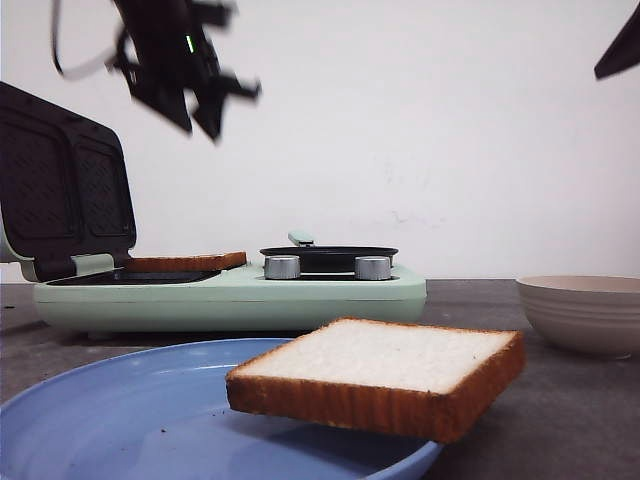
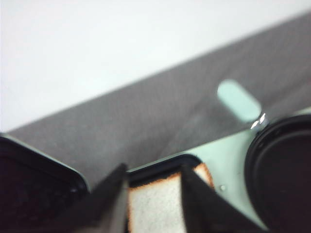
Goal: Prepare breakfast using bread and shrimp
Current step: 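Release the bread onto the grill plate and raise the left gripper, then lower the right gripper and grasp the second bread slice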
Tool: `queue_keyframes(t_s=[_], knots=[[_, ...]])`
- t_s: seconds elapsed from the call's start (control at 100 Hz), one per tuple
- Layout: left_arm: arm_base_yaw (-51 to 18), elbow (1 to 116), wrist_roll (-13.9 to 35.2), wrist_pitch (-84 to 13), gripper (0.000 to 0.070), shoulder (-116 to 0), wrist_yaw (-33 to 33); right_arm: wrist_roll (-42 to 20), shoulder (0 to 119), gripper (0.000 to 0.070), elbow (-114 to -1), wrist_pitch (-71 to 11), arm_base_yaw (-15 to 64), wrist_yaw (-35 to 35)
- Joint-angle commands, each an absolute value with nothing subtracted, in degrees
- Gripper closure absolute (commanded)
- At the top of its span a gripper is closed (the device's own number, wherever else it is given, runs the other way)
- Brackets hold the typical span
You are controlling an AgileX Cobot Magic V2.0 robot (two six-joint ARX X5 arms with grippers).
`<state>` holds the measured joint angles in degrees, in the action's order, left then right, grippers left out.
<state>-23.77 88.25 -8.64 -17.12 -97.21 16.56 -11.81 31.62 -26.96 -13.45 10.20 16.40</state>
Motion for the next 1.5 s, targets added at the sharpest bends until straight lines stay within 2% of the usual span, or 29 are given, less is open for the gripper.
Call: queue_keyframes(t_s=[0.0,0.09,0.17,0.47,0.71,0.86,0.94,1.01,1.17,1.33,1.49], knots=[[-24.18,89.65,-5.56,-19.84,0.07,-94.67,14.35,-11.81,33.15,0.0304,-27.31,-12.64,10.44,16.47],[-24.18,89.62,-2.24,-24.43,0.07,-88.64,7.53,-13.1,35.66,0.0304,-27.31,-12.03,10.44,16.71],[-24.18,89.62,-0.86,-27.03,0.07,-83.85,4.36,-15.14,38.37,0.0304,-27.31,-11.44,10.44,18.35],[-25.15,89.08,-1.56,-37.93,0.07,-65.67,2.52,-24.03,51.2,0.0302,-28.36,-5.72,10.44,31.44],[-25.15,85.38,-2.39,-43.7,0.07,-52.86,2.61,-24.91,57.43,0.0298,-32.93,-10.15,10.44,37.26],[-25.15,78.17,-2.55,-45.28,0.07,-43.44,3.2,-25.17,60.77,0.0253,-35.38,-16.25,10.39,42.06],[-25.15,74.02,-2.46,-45.23,0.07,-38.74,3.18,-26.33,62.67,0.0206,-35.62,-19.66,10.37,46.04],[-25.15,71.16,-2.28,-45.1,0.07,-35.66,3.16,-26.61,64.51,0.0202,-35.62,-23.18,10.39,49.17],[-25.17,67.44,-0.25,-45.47,0.07,-30.92,3.14,-25.04,68.64,0.0202,-35.59,-29.41,10.39,49.45],[-25.78,67.2,0.89,-45.43,0.07,-28.49,1.74,-24.71,71.59,0.0202,-35.59,-29.5,11.07,49.17],[-27.59,67.2,0.73,-45.32,0.07,-28.1,1.48,-21.78,75.75,0.0202,-35.57,-29.69,13.15,49.28]])
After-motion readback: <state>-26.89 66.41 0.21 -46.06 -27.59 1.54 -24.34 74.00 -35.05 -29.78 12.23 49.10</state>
